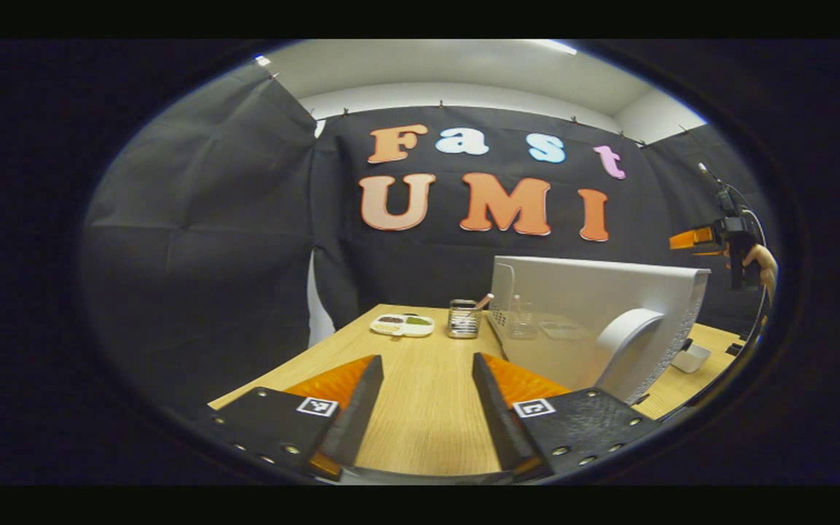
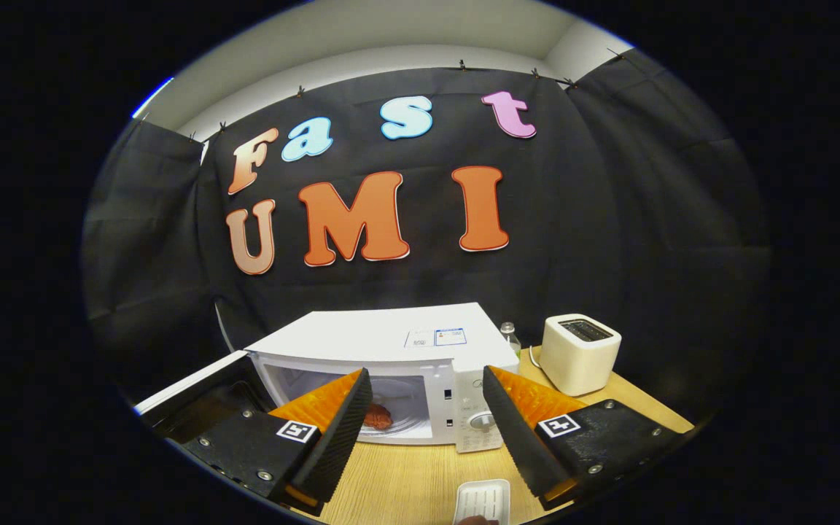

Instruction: Open the microwave oven with the left hand, put the food in, and close the microwave oven.

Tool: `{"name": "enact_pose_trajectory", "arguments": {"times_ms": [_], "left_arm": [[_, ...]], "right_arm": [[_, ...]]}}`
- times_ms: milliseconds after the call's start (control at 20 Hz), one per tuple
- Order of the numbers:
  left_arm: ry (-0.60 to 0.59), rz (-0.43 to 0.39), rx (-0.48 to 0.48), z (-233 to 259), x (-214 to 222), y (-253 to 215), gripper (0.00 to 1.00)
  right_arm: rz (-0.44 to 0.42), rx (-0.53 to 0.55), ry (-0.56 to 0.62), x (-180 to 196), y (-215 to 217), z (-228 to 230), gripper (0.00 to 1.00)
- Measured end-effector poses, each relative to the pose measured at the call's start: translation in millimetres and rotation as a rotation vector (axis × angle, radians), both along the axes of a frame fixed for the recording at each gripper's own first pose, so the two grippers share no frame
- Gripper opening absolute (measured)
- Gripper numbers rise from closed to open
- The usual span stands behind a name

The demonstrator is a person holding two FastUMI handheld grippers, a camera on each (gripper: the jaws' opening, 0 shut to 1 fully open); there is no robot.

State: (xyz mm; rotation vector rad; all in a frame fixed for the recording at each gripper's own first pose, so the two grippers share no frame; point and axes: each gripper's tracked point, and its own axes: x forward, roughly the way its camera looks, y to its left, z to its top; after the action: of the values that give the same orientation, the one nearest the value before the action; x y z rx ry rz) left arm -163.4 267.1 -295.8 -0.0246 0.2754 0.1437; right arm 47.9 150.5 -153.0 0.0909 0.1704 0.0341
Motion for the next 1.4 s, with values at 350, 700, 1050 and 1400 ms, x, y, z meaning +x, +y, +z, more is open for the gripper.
{"name": "enact_pose_trajectory", "arguments": {"times_ms": [350,700,1050,1400], "left_arm": [[0.033,-0.011,-0.051,-13.2,20.3,-5.9,0.00],[0.036,-0.122,-0.075,-12.5,35.5,-63.2,0.02],[0.045,-0.279,-0.087,-13.4,52.1,-140.7,0.03],[0.048,-0.405,-0.100,-22.4,88.5,-212.1,0.03]], "right_arm": [[-0.024,-0.047,-0.075,-29.7,-41.5,52.0,0.94],[-0.031,-0.085,-0.133,-61.0,-77.7,84.5,0.95],[-0.068,-0.103,-0.123,-70.7,-115.7,78.5,0.95],[-0.116,-0.088,-0.097,-70.8,-152.3,60.0,0.95]]}}
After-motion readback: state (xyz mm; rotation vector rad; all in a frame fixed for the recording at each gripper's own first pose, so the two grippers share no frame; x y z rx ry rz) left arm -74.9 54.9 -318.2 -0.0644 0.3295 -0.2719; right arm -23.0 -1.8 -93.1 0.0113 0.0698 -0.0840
